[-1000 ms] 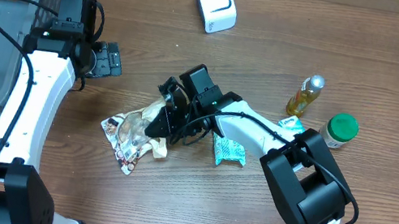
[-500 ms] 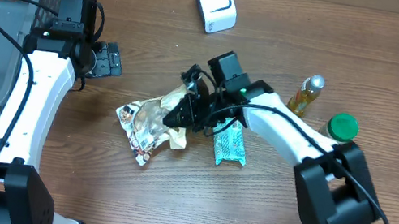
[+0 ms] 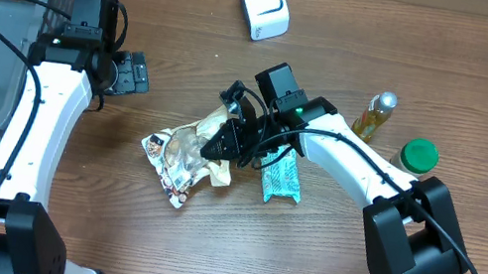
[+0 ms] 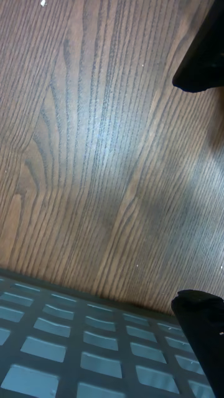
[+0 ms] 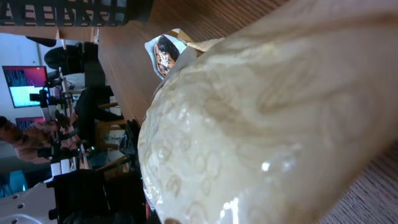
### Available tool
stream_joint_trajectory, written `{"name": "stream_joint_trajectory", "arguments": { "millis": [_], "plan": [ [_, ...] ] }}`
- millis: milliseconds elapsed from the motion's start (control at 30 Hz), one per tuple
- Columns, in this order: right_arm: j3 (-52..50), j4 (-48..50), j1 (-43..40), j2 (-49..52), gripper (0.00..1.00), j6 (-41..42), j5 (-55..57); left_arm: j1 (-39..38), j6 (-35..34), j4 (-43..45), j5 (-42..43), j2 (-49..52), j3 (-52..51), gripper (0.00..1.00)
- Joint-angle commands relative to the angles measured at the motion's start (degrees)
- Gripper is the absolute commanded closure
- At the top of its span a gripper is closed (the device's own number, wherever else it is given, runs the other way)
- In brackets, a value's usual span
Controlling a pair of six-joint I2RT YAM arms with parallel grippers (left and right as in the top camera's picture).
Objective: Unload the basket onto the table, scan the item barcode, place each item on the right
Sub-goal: 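Grasp the PanTree bag with the right gripper and lift it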
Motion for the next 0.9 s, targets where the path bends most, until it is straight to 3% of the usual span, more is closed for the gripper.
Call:
{"name": "stream_joint_trajectory", "arguments": {
  "millis": [0, 667, 867],
  "plan": [
    [1.2, 0.2, 0.2, -1.4, 0.96, -1.0, -1.2, -0.1, 0.5, 0.1, -0.7, 0.5, 0.2, 0.01],
    [1.3, 0.6, 0.1, -1.4, 0.96, -1.3, -1.0, -0.1, 0.5, 0.1, -0.7, 0.5, 0.2, 0.0],
    [7.2, -3.9, -1.3, -1.9, 0.96, -2.3, 4.7, -0.1, 0.5, 0.0, -0.7, 0.5, 0.2, 0.01]
  ]
}}
